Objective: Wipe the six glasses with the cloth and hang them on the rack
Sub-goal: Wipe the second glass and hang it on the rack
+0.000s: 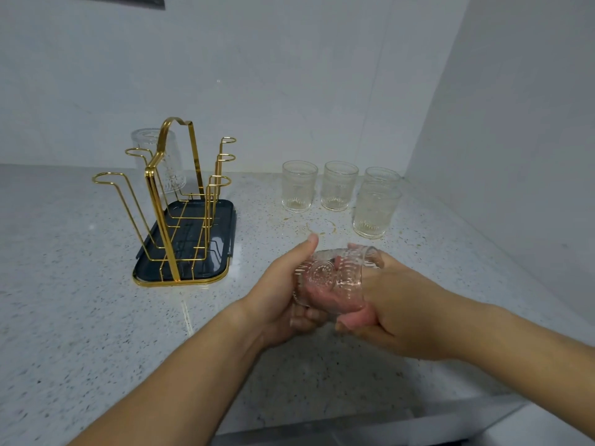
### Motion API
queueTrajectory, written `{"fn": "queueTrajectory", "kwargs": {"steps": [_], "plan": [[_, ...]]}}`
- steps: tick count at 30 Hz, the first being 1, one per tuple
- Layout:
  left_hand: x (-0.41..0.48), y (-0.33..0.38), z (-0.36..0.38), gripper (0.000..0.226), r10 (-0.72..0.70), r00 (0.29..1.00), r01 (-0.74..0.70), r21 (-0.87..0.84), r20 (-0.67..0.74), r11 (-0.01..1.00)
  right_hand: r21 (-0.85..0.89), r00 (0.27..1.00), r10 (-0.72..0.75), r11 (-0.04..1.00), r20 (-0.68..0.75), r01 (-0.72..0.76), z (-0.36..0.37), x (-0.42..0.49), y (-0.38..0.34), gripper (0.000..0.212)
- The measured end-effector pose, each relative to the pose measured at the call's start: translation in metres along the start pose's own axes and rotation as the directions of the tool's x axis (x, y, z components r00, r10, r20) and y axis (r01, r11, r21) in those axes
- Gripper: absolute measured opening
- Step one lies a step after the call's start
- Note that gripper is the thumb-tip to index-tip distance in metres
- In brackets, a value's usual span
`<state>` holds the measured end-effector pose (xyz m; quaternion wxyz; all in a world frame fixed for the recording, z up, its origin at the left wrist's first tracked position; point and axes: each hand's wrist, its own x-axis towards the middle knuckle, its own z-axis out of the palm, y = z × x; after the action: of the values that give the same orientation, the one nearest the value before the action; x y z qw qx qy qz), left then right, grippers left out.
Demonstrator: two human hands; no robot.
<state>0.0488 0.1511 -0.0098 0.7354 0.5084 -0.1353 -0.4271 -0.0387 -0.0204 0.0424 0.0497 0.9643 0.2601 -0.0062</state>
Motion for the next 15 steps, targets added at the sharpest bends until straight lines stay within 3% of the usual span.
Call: {"fn": "queueTrajectory", "kwargs": {"steps": [2, 3, 4, 5, 7, 8, 9, 10, 12, 15], "plan": [[0.001, 0.001, -0.001, 0.067, 0.012, 0.995, -0.005, -0.072, 0.095, 0.997, 0.008, 1.0, 0.018, 1.0, -0.007, -0.018, -0.002, -0.001, 0.004, 0.043], [0.001, 0.0, -0.001, 0.069, 0.035, 0.991, -0.025, -0.073, 0.133, 0.997, 0.127, 0.997, 0.054, 0.991, -0.049, -0.048, -0.005, -0.002, 0.003, 0.041], [0.001, -0.001, 0.0, 0.069, 0.068, 0.986, -0.062, -0.043, 0.152, 0.997, 0.351, 0.988, 0.129, 0.932, -0.087, -0.091, -0.008, -0.002, 0.001, 0.04], [0.003, -0.003, 0.001, 0.068, 0.106, 0.982, -0.107, -0.008, 0.155, 0.994, 0.6, 0.965, 0.244, 0.788, -0.093, -0.141, -0.01, -0.001, 0.001, 0.041], [0.006, -0.008, 0.004, 0.062, 0.202, 0.975, -0.207, 0.052, 0.093, 0.977, 0.913, 0.912, 0.409, 0.373, 0.001, -0.168, -0.016, 0.001, -0.001, 0.032], [0.007, -0.01, 0.004, 0.063, 0.26, 0.965, -0.262, 0.092, 0.037, 0.961, 0.967, 0.903, 0.423, 0.188, 0.078, -0.172, -0.02, 0.003, -0.001, 0.029], [0.009, -0.012, 0.003, 0.066, 0.31, 0.951, -0.306, 0.142, -0.01, 0.942, 0.982, 0.899, 0.416, 0.059, 0.139, -0.179, -0.02, 0.005, 0.0, 0.042], [0.01, -0.014, 0.003, 0.067, 0.339, 0.94, -0.327, 0.18, -0.043, 0.928, 0.982, 0.89, 0.424, 0.001, 0.169, -0.187, -0.018, 0.006, 0.0, 0.051], [0.01, -0.014, 0.002, 0.068, 0.313, 0.946, -0.294, 0.188, -0.082, 0.937, 0.976, 0.892, 0.427, 0.08, 0.149, -0.202, -0.015, 0.004, -0.001, 0.046], [0.011, -0.011, 0.001, 0.063, 0.18, 0.981, -0.175, 0.068, -0.069, 0.982, 0.895, 0.933, 0.36, 0.412, 0.011, -0.169, -0.013, 0.001, -0.008, 0.042]]}}
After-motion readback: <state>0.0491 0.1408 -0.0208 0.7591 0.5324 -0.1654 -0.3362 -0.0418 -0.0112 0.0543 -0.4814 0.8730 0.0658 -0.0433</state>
